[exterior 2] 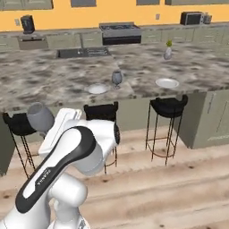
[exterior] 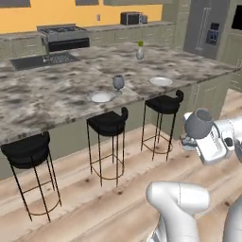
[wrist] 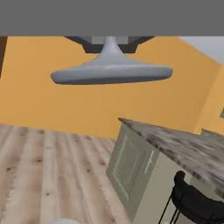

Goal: Retrieve the wine glasses from the counter and place one next to each plate.

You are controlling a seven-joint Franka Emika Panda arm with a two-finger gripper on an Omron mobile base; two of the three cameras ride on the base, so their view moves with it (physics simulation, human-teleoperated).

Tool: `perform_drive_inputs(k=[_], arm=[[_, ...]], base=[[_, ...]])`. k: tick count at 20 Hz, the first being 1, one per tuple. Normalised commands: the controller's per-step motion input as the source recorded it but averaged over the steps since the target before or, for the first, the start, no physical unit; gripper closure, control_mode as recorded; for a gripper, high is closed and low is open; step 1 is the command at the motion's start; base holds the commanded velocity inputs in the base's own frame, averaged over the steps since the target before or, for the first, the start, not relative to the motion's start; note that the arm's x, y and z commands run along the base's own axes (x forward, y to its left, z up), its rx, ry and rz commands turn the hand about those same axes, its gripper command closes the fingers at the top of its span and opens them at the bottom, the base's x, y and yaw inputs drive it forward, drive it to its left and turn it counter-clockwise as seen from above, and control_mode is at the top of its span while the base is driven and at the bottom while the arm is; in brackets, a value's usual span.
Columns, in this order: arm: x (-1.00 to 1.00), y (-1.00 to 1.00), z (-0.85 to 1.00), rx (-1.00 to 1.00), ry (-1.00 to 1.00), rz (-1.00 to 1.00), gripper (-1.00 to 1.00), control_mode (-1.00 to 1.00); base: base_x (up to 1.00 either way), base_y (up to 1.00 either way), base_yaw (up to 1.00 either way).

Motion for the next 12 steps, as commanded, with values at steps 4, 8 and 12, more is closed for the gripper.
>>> perform_drive_inputs(k=[4, 8, 12], arm=[[0.00, 0.00, 0.00, 0.00, 0.00, 0.00, 1.00, 1.00], [0.00, 0.00, 0.00, 0.00, 0.00, 0.00, 1.00, 1.00], [0.00, 0.00, 0.00, 0.00, 0.00, 0.00, 1.00, 1.00]], base=[[0.41, -0.79, 0.70], [0.35, -1.00, 0.47], [0.18, -1.00, 0.30]])
